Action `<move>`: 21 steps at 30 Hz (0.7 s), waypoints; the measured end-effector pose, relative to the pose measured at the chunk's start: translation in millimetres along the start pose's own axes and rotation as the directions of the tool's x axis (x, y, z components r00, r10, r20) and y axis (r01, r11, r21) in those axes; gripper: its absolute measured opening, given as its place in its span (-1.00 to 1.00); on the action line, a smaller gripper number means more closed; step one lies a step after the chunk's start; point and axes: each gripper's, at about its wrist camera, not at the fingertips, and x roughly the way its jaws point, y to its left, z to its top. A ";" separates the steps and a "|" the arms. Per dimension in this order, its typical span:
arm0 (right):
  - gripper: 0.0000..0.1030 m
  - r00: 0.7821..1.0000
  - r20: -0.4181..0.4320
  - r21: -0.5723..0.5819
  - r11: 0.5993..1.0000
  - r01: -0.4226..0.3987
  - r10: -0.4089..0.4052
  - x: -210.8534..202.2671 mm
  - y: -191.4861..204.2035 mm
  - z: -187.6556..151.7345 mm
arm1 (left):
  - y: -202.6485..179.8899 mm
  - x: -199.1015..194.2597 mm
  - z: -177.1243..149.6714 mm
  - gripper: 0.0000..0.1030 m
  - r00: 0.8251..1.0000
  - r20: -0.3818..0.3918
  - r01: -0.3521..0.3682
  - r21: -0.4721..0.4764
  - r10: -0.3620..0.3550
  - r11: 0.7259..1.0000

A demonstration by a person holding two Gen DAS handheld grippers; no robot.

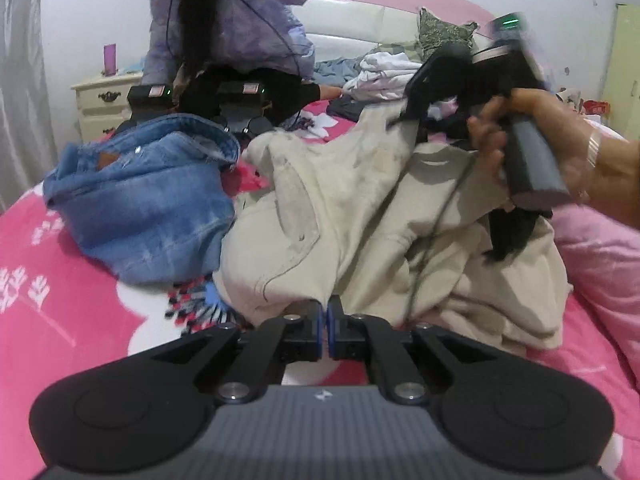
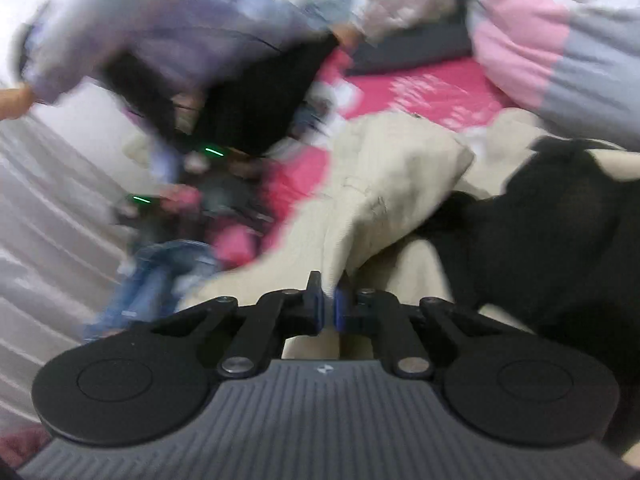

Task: Fold clothes

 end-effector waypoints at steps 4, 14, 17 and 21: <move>-0.97 0.976 0.135 0.066 0.981 -0.183 0.173 -77.3 -0.2 -45.5 | 6.3 -45.4 -25.2 -1.00 0.999 0.022 0.028 0.024 -0.029 0.999; -0.97 0.947 0.057 -0.054 0.949 -0.312 0.315 -282.8 51.1 -179.7 | 48.6 -176.1 -76.0 -0.98 0.991 -0.131 -0.005 -0.022 0.002 1.000; -0.97 0.947 -0.052 -0.209 0.924 -0.321 0.317 -322.1 83.3 -209.3 | 66.1 -217.7 -82.8 -0.97 0.986 -0.143 -0.092 -0.058 0.083 0.994; -0.97 0.914 -0.239 -0.360 0.845 -0.396 0.327 -361.4 120.2 -260.8 | 72.1 -274.4 -99.5 -0.81 0.968 -0.172 -0.201 -0.108 0.181 0.974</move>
